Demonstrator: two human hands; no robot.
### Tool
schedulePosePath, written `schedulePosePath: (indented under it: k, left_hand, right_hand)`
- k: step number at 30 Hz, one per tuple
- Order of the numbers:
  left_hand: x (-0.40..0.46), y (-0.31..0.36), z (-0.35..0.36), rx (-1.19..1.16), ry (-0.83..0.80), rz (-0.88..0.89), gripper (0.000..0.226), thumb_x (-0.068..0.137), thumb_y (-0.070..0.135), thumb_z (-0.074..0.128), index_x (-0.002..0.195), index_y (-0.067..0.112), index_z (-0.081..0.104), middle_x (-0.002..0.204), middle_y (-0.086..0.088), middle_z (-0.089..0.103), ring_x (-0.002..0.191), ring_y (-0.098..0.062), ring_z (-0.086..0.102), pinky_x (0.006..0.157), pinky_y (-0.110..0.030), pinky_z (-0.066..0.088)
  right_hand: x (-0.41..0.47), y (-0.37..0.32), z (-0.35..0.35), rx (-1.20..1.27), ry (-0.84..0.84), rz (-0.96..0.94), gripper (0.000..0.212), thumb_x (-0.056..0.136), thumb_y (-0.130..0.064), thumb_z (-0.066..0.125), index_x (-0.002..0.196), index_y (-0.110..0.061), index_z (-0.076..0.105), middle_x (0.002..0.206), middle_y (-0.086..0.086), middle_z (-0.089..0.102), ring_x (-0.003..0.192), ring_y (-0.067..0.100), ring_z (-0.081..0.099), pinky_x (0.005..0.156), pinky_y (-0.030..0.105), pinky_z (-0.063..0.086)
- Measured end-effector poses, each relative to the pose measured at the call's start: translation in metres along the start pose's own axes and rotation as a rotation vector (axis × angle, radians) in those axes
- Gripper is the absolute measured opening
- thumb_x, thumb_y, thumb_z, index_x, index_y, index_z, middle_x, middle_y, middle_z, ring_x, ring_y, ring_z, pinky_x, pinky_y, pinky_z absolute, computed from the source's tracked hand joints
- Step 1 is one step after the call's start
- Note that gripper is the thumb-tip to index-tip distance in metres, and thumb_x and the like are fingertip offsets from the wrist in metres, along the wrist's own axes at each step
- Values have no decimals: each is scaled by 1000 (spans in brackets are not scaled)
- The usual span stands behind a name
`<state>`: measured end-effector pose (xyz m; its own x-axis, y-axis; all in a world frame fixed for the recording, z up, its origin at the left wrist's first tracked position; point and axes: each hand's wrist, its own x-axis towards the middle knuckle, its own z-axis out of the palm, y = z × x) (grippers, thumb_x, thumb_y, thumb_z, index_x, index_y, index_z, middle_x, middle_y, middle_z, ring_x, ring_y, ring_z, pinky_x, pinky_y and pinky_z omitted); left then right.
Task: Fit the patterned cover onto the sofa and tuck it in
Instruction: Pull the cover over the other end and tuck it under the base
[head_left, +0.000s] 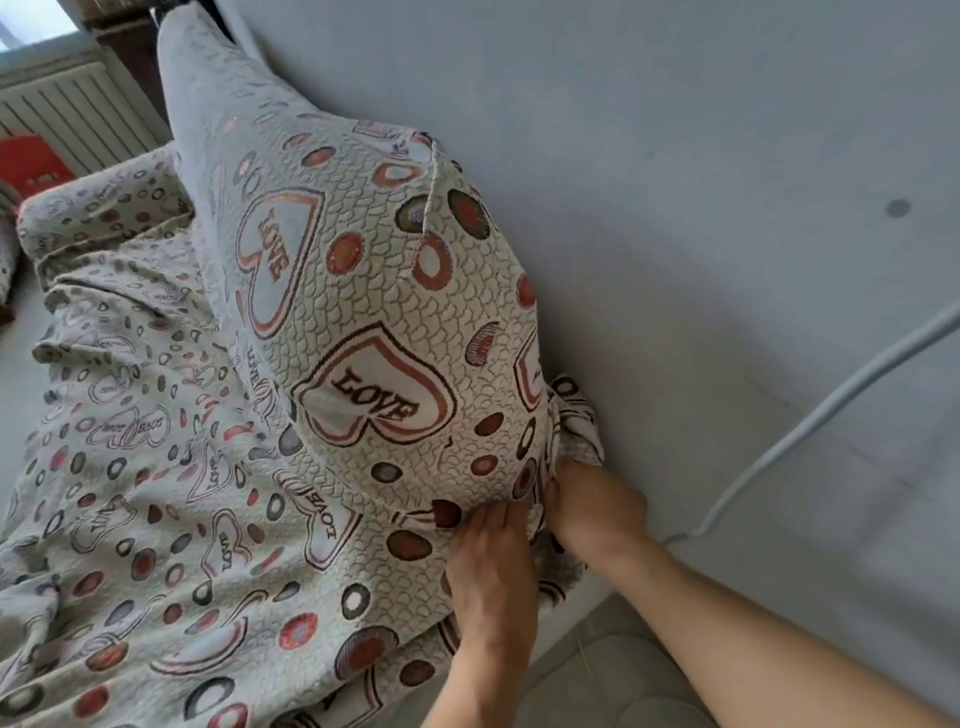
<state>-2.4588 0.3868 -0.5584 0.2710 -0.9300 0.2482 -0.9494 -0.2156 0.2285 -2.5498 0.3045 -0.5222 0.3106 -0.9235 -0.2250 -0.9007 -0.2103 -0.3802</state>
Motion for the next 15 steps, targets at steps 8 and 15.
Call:
schedulePosePath:
  k: [8,15]
  left_hand:
    - [1,-1,43,6,-39,-56,19,70,10,53,84,17,63,80,-2,62,78,-23,59,76,-32,43]
    - [-10,-21,5,8,-69,160,21,66,13,68,86,19,66,83,2,62,80,-20,61,74,-31,50]
  right_hand:
    - [23,-3,19,-366,-146,-85,32,96,-16,35,114,-17,61,121,1,63,114,21,58,85,30,45]
    - [14,-22,6,-441,-214,-75,33,94,-14,43,123,-16,58,129,4,59,121,22,54,95,32,44]
